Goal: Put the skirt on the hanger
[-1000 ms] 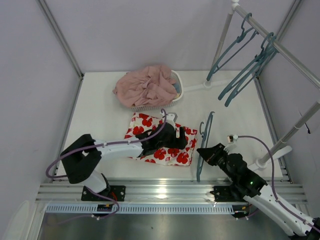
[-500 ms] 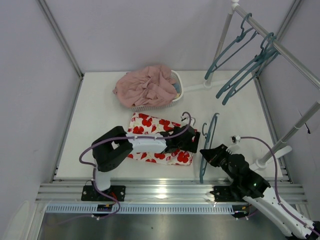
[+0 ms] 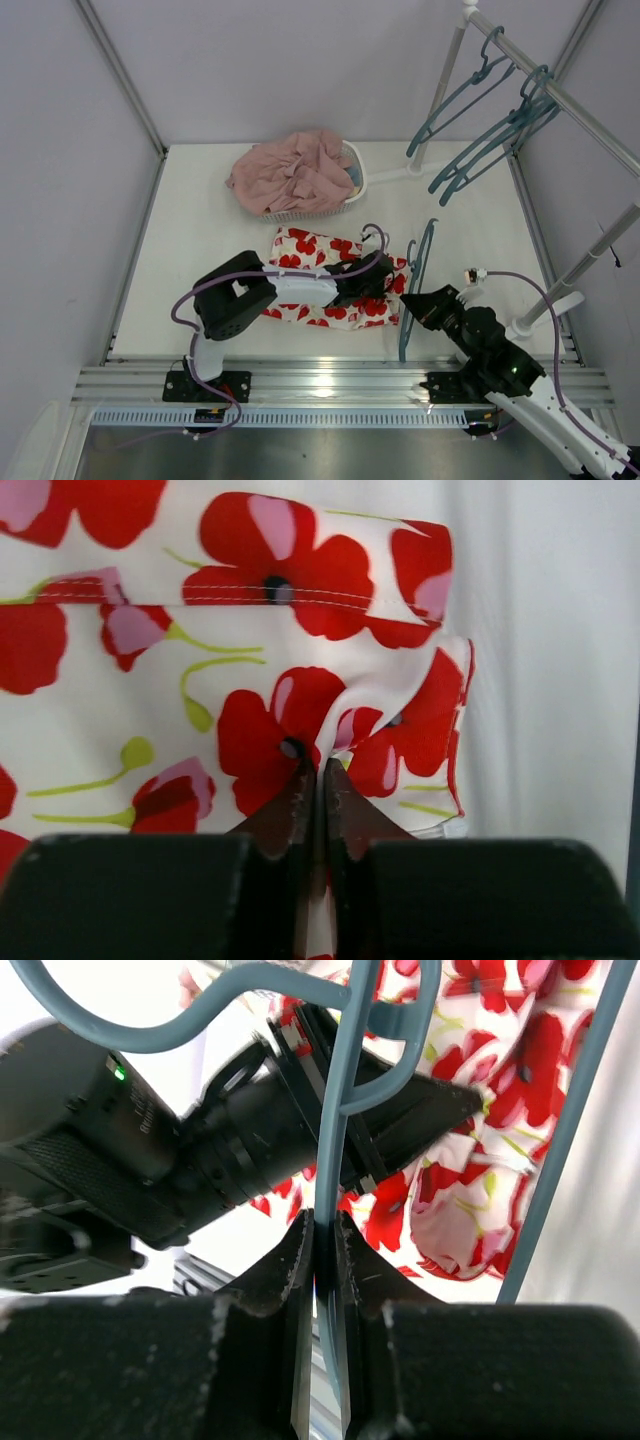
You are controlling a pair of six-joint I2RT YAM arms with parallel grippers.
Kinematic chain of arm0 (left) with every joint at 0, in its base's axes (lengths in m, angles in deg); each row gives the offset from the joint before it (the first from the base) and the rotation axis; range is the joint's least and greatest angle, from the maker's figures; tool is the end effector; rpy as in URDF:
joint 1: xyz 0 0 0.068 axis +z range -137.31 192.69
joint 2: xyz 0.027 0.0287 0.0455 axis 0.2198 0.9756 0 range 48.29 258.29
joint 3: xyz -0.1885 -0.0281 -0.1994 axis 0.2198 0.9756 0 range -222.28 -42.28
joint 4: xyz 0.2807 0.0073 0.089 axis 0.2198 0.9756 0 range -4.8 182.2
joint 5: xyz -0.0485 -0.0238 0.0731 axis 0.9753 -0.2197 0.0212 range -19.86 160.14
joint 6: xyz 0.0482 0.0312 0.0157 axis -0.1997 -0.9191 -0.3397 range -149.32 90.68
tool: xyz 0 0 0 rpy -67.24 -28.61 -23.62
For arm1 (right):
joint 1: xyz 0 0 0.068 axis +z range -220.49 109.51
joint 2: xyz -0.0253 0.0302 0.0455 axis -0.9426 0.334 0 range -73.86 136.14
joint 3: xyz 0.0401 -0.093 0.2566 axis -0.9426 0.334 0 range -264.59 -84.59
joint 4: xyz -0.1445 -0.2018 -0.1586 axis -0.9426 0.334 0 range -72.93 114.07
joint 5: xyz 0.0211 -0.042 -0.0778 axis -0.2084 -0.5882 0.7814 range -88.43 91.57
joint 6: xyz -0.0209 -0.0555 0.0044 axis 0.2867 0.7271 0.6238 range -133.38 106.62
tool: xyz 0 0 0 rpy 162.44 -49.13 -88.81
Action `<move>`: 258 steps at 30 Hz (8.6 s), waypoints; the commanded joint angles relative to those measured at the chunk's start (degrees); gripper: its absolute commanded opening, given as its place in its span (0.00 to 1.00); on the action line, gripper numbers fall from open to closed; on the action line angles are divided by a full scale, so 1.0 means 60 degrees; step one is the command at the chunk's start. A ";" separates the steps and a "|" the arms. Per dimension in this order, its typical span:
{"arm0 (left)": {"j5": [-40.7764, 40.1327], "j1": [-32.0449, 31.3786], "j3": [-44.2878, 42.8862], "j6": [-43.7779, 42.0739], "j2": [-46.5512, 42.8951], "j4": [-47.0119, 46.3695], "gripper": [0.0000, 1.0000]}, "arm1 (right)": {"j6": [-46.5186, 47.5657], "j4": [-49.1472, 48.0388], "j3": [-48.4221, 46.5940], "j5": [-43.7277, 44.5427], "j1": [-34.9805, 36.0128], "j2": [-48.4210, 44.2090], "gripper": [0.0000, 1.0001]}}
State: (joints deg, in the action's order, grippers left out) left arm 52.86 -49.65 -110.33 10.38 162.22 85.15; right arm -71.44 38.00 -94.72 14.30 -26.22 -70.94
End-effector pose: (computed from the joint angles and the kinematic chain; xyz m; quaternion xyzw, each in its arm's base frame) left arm 0.2190 -0.3899 0.1155 0.1245 0.9094 -0.2014 0.3420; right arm 0.1047 0.0885 0.1941 0.1618 0.7678 0.4234 0.4528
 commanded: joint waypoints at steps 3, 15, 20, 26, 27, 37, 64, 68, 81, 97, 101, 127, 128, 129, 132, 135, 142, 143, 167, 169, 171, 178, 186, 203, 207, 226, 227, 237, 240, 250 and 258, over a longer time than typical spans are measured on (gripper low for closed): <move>0.0535 0.0751 0.2111 0.1349 -0.0617 -0.0736 0.00 | 0.0096 -0.1640 0.0457 -0.0729 -0.0040 0.0011 0.00; -0.0446 0.1689 0.4528 0.1733 -0.3677 -0.0064 0.02 | 0.0595 -0.6779 0.1352 -0.2106 0.0004 0.3714 0.00; -0.0007 0.1895 0.4955 0.1162 -0.4514 -0.0240 0.07 | 0.0859 -0.9154 0.1307 -0.2575 0.0267 0.5883 0.00; 0.0287 0.1968 0.4897 0.0020 -0.6797 0.0403 0.72 | 0.0786 -1.0446 0.1191 -0.2693 0.0370 0.7437 0.00; 0.0272 0.1997 0.4853 -0.0112 -0.7134 0.0564 0.76 | 0.0757 -1.0461 0.1147 -0.2693 0.0370 0.7511 0.00; 0.2131 0.2086 0.3770 -0.1022 -0.8662 0.0420 0.82 | 0.0479 -1.0050 0.0766 -0.2225 0.0531 0.7628 0.00; -0.1073 0.0665 -0.0025 -0.0905 -0.4589 0.2719 0.21 | 0.0054 -1.1911 0.0502 -0.1712 0.1132 0.9708 0.00; -0.1339 0.0665 0.0033 -0.1138 -0.4705 0.2865 0.00 | -0.0122 -1.1751 0.0400 -0.1756 0.1161 0.9944 0.00; -0.1983 0.0694 -0.0245 -0.2120 -0.4618 0.4403 0.00 | -0.0078 -0.5046 -0.1372 -0.0761 0.1118 0.6767 0.48; -0.1120 0.1045 0.0485 -0.1081 -0.4661 0.4068 0.00 | 0.0199 -0.6240 -0.1298 -0.1462 0.0634 0.8989 0.42; -0.1047 0.1221 0.0750 -0.0831 -0.4808 0.3950 0.00 | 0.0214 -0.7264 -0.1592 -0.1726 0.0736 1.0059 0.41; -0.1383 0.1412 0.1220 -0.0802 -0.5102 0.4066 0.00 | -0.0415 -0.8017 -0.3101 -0.0848 0.1834 1.3474 0.44; -0.1427 0.1412 0.1205 -0.0758 -0.5072 0.4110 0.00 | -0.0474 -0.7913 -0.3203 -0.0645 0.1893 1.3459 0.46; -0.1456 0.1412 0.1205 -0.0758 -0.5072 0.4111 0.00 | -0.0576 -0.7767 -0.3248 -0.0497 0.1966 1.3444 0.45; -0.1500 0.1412 0.1249 -0.0714 -0.5072 0.4096 0.00 | -0.0679 -0.6919 -0.3467 -0.0014 0.2172 1.3415 0.46; -0.1500 0.1412 0.1351 -0.0714 -0.5145 0.4067 0.00 | -0.0941 -0.6420 -0.3570 0.0425 0.2348 1.3444 0.47; -0.1544 0.1470 0.1542 -0.0597 -0.5292 0.3979 0.00 | -0.1514 -0.6637 -0.3482 0.0983 0.2641 1.3721 0.47; -0.1559 0.1485 0.1586 -0.0582 -0.5292 0.3964 0.00 | -0.1558 -0.6797 -0.3468 0.1027 0.2684 1.3795 0.47; -0.1618 0.1734 0.2113 -0.0977 -0.5761 0.3862 0.00 | -0.2027 -0.7341 -0.3761 0.1891 0.2993 1.5480 0.21; -0.1632 0.1734 0.2143 -0.0992 -0.5702 0.3832 0.00 | -0.2027 -0.7384 -0.3746 0.1950 0.2993 1.5539 0.06; -0.1719 0.1734 0.2157 -0.1036 -0.5658 0.3847 0.00 | -0.1969 -0.7457 -0.3761 0.1950 0.3007 1.5496 0.00; -0.1852 0.1953 0.2303 -0.1358 -0.5658 0.3891 0.00 | -0.1222 -0.7063 -0.3892 0.2155 0.3051 1.4398 0.00; -0.1720 0.2335 0.2597 -0.1622 -0.5951 0.3672 0.00 | -0.0738 -0.6403 -0.3820 0.2478 0.3051 1.2859 0.00; -0.1779 0.2422 0.2407 -0.2164 -0.5761 0.3788 0.00 | -0.0767 -0.5832 -0.2648 0.2288 0.2919 1.1789 0.00; -0.1720 0.2422 0.2377 -0.2208 -0.5673 0.3818 0.00 | -0.0592 -0.6095 -0.2530 0.1893 0.2876 1.1978 0.00; -0.1647 0.2422 0.2450 -0.2252 -0.5834 0.3744 0.00 | -0.0518 -0.5348 -0.2868 0.0295 0.2758 1.1409 0.85; -0.1647 0.2422 0.2436 -0.2252 -0.5848 0.3744 0.00 | -0.0663 -0.5421 -0.2824 0.0223 0.2773 1.1307 0.84; -0.1705 0.2423 0.2450 -0.2237 -0.5893 0.3789 0.00 | -0.1309 -0.6344 -0.2706 0.0587 0.3344 1.2462 0.72; -0.1691 0.2437 0.2494 -0.2237 -0.5922 0.3774 0.00 | -0.1339 -0.6577 -0.2764 0.0719 0.3432 1.2741 0.69; -0.1661 0.2437 0.2582 -0.2252 -0.5922 0.3715 0.00 | -0.1075 -0.6974 -0.3438 0.0837 0.3432 1.3649 0.60; -0.1632 0.2437 0.2626 -0.2252 -0.5922 0.3642 0.00 | -0.0899 -0.6770 -0.3760 0.0881 0.3461 1.4410 0.41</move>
State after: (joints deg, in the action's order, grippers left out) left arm 44.56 -35.53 -95.95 0.09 127.33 104.47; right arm -77.65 -1.61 -114.66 17.76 -5.85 13.49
